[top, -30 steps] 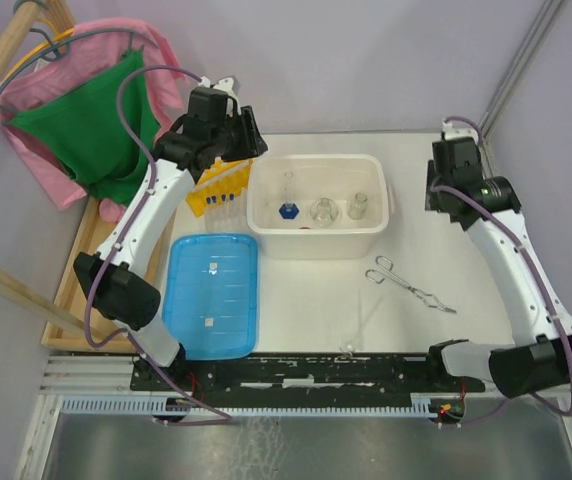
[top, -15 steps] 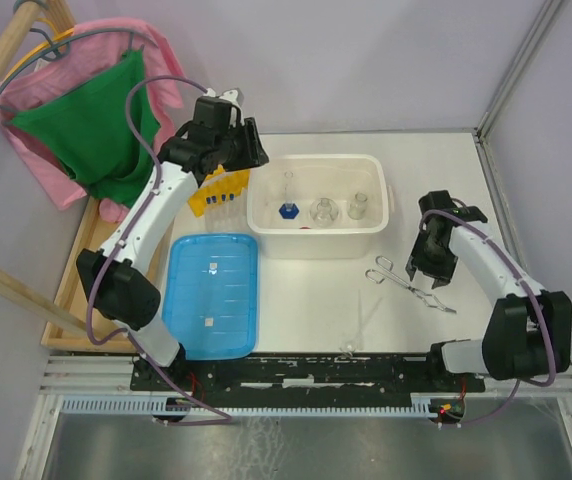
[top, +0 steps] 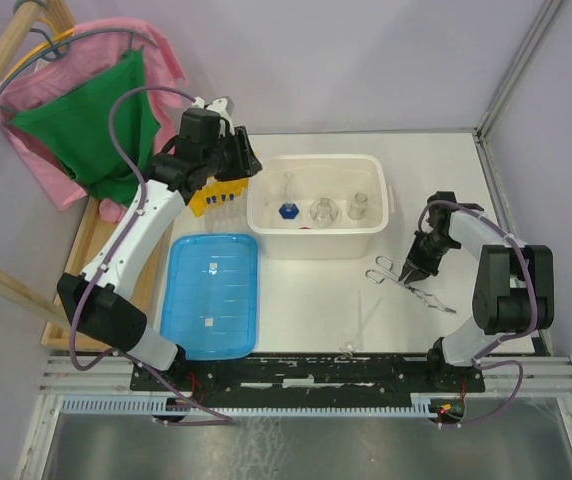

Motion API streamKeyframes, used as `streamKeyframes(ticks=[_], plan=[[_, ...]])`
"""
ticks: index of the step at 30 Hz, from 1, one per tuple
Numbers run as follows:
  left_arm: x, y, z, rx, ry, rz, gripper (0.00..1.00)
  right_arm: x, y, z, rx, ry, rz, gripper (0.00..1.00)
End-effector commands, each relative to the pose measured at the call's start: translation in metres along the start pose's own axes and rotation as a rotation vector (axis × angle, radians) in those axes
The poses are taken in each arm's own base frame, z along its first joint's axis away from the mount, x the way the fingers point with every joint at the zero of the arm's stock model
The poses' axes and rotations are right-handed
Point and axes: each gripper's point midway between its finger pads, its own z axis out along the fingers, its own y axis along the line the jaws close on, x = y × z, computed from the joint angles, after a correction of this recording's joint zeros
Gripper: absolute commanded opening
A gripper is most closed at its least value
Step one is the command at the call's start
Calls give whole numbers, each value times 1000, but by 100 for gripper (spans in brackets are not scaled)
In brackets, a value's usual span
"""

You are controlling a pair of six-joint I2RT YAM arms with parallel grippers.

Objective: Organize the chemistry lab equipment
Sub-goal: Move the chemistry item to the center of the board.

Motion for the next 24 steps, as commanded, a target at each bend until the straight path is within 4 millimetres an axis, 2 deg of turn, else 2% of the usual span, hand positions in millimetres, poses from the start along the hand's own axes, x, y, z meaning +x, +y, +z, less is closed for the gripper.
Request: streamKeyframes(ticks=[1, 6, 11, 16, 20, 24], plan=[[-11, -3, -13, 18, -81, -29, 53, 9, 8, -8, -53, 47, -62, 22], [-5, 3, -13, 0, -85, -28, 53, 14, -8, 10, 16, 88, -63, 13], [-9, 6, -15, -18, -95, 1, 53, 11, -9, 17, 23, 95, -60, 14], [-14, 7, -15, -28, -99, 14, 53, 9, -19, 33, 80, 118, -52, 15], [-18, 5, -15, -23, -104, 13, 53, -8, -24, 39, 134, 77, -45, 15], [-17, 6, -14, -30, -104, 7, 53, -43, -27, 35, 167, 14, -19, 16]])
